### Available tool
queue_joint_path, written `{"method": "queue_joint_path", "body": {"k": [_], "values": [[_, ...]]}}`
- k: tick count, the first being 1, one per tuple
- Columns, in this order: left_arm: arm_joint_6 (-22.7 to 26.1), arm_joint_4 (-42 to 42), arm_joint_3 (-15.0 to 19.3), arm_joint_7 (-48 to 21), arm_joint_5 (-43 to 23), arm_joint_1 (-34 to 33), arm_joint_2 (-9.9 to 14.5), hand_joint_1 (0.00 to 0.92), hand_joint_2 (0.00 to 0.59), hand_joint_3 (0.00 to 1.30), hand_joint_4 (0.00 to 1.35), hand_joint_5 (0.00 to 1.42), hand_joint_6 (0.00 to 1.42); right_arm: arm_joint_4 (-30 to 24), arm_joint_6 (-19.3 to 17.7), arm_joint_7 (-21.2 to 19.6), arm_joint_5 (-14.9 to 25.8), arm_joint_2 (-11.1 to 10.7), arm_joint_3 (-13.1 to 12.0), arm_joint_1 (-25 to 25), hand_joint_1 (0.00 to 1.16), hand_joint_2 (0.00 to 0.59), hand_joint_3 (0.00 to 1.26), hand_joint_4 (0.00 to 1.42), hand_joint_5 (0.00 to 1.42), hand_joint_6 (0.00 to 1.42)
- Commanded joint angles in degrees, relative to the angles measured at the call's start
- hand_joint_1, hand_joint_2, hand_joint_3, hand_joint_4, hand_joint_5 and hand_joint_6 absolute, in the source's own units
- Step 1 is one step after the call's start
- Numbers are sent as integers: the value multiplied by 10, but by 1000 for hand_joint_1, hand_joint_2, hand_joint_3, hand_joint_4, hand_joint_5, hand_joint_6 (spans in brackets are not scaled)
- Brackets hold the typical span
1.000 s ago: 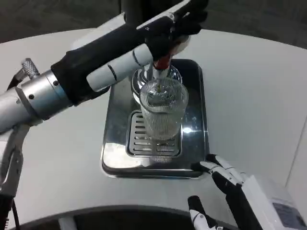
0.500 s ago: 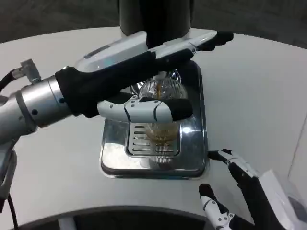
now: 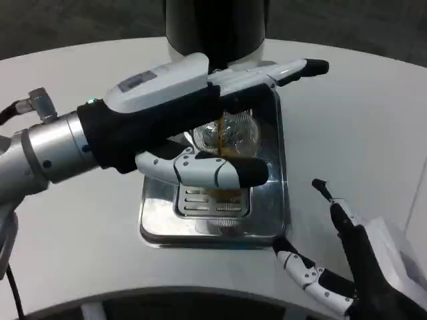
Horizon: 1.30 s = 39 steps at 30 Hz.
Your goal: Grasp the cup under the faucet to collect the drink, then remove the cup.
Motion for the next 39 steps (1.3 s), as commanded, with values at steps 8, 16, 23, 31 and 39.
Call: {"method": "queue_joint_path", "body": {"k": [8,16,23,31,39], "values": [[-9,-10,-16,-2,3,12,13,0,166,0,0,33,10,108,-29,-61,73,-11,-14,-95,562,231,0,0,0,116],[-2,-16,-16,2,1,13,15,0,165,0,0,33,9,158,-36,-108,98,1,-4,-142,596,216,0,0,0,83],[4,-26,-15,6,1,18,17,0,165,0,0,33,9,210,-45,-121,125,3,-4,-199,628,204,0,0,0,39],[9,-36,-12,9,2,22,21,0,168,0,0,33,9,277,-70,-124,174,4,-3,-251,647,195,0,0,0,4],[14,-40,-14,9,-1,25,26,0,173,0,0,33,9,322,-97,-139,195,5,4,-280,658,189,0,0,0,0]]}}
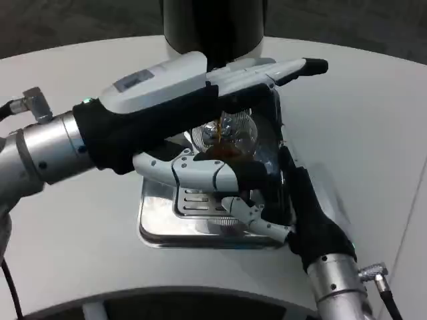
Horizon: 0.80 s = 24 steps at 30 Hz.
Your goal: Grasp the cup under the faucet to collect the drink, then remove the cup.
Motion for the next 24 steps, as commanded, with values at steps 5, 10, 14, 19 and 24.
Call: {"method": "queue_joint_path", "body": {"k": [5,10,14,19,24], "values": [[4,-15,-11,-9,-3,15,10,0,176,0,0,33,9,41,-26,-25,18,5,5,-28,661,187,0,0,0,0],[7,-20,-14,-13,-8,18,12,0,177,0,0,33,9,72,-38,-32,29,7,5,-46,685,181,0,0,0,0],[10,-24,-14,-11,-8,20,12,0,177,0,0,34,9,94,-46,-38,35,8,6,-59,708,178,0,0,0,0],[10,-23,-12,-8,-6,20,14,0,177,0,0,34,9,121,-57,-46,47,13,4,-75,711,178,0,0,0,0],[11,-18,-11,-5,-3,19,15,0,177,0,0,34,9,148,-61,-53,46,19,10,-90,717,173,0,0,0,1]]}}
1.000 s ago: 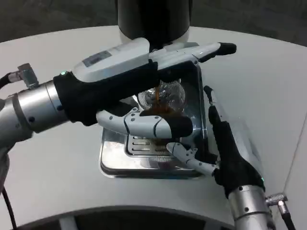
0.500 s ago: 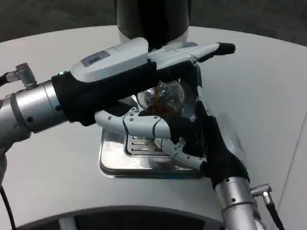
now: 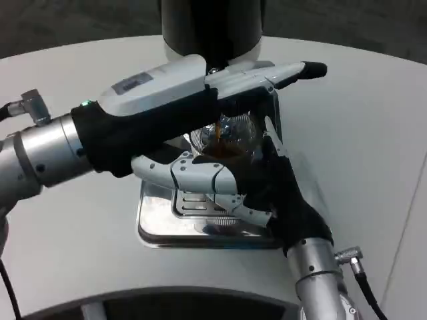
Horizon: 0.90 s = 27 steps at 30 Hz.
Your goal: Grasp the cup under the faucet to collect the drink, then remove the cup.
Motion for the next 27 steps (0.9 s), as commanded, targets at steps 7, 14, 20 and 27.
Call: {"method": "queue_joint_path", "body": {"k": [7,14,20,27], "values": [[0,0,-6,-5,2,9,8,0,177,0,0,34,9,59,-29,-25,11,17,6,-33,722,170,0,0,0,2],[0,6,-5,-4,2,8,9,0,178,0,0,34,9,93,-44,-34,22,22,5,-53,724,170,0,0,0,10],[2,9,-5,-3,-3,7,7,0,178,0,0,34,9,110,-51,-40,28,24,2,-63,725,169,0,0,0,24],[9,13,-4,-3,-13,8,7,0,178,0,0,34,9,136,-60,-44,38,28,-3,-75,733,173,0,0,0,39]]}}
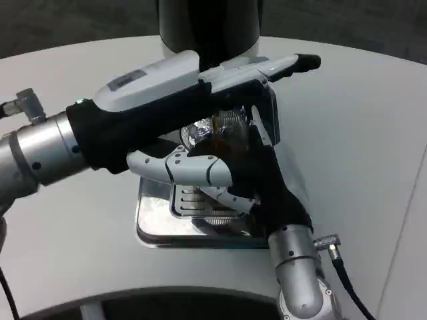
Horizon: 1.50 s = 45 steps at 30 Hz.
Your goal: Grasp the cup under the faucet to collect the drink, then remove the cup.
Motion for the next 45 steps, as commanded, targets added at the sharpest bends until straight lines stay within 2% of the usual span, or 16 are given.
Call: {"method": "queue_joint_path", "body": {"k": [1,4,16,21,30,32,35,37,40,45], "values": [[6,4,-5,-8,1,7,5,0,178,0,0,34,9,22,-7,-2,14,10,-1,-3,734,173,0,0,0,42],[8,2,3,-2,-12,10,0,0,186,0,0,41,14,25,-10,-3,17,12,0,-4,736,173,0,0,0,44],[-8,1,104,97,-64,51,-49,0,209,0,0,46,23,39,-20,-1,23,19,3,-4,749,166,0,0,0,52],[6,-16,128,109,-76,81,-42,0,211,0,0,51,23,61,-32,9,34,20,3,-15,794,158,0,1,0,111],[46,-59,162,112,-85,139,-27,0,209,0,0,57,24,116,-57,6,51,24,-4,-45,840,164,79,159,133,210],[54,-63,167,112,-86,146,-26,0,209,0,0,57,24,128,-63,-2,57,28,-9,-51,849,168,130,238,202,282],[63,-68,173,110,-86,153,-24,0,208,0,0,57,24,143,-74,-16,66,33,-17,-56,926,173,332,477,411,560],[70,-73,175,112,-87,159,-26,0,208,0,0,58,24,148,-84,-34,67,35,-20,-57,952,180,432,589,524,669],[83,-84,177,114,-89,171,-29,0,209,0,0,61,24,147,-100,-65,64,37,-23,-56,1025,144,595,738,752,935],[94,-100,178,115,-88,189,-29,0,209,0,0,66,24,136,-108,-88,59,36,-19,-52,1039,133,670,808,855,1074]]}}
